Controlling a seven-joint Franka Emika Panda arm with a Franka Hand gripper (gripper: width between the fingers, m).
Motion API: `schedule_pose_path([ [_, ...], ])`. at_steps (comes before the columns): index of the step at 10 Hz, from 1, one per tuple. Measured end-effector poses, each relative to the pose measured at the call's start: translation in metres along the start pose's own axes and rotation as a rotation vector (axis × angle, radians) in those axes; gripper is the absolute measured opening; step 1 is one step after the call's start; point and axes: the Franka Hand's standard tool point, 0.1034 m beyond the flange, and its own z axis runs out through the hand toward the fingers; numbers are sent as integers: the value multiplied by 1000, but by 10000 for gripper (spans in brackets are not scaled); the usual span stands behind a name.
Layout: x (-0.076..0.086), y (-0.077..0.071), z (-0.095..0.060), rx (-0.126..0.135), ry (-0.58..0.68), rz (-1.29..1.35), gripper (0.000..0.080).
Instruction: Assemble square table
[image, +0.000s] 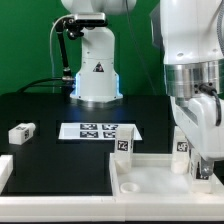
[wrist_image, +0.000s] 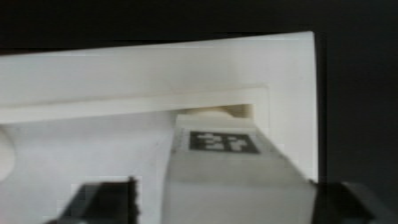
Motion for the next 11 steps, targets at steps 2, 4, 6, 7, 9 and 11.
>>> schedule_pose_path([
  [2, 1, -2, 1, 20, 8, -329, 638],
  [4, 3, -1, 1, 15, 17, -443, 646],
  [6, 3, -1, 1, 8, 27, -615, 649],
  [7, -3, -2, 1, -8, 55, -810, 649],
  [9, -5, -3, 2, -6, 63, -927, 649],
  [11, -5, -3, 2, -5, 63, -890, 512],
])
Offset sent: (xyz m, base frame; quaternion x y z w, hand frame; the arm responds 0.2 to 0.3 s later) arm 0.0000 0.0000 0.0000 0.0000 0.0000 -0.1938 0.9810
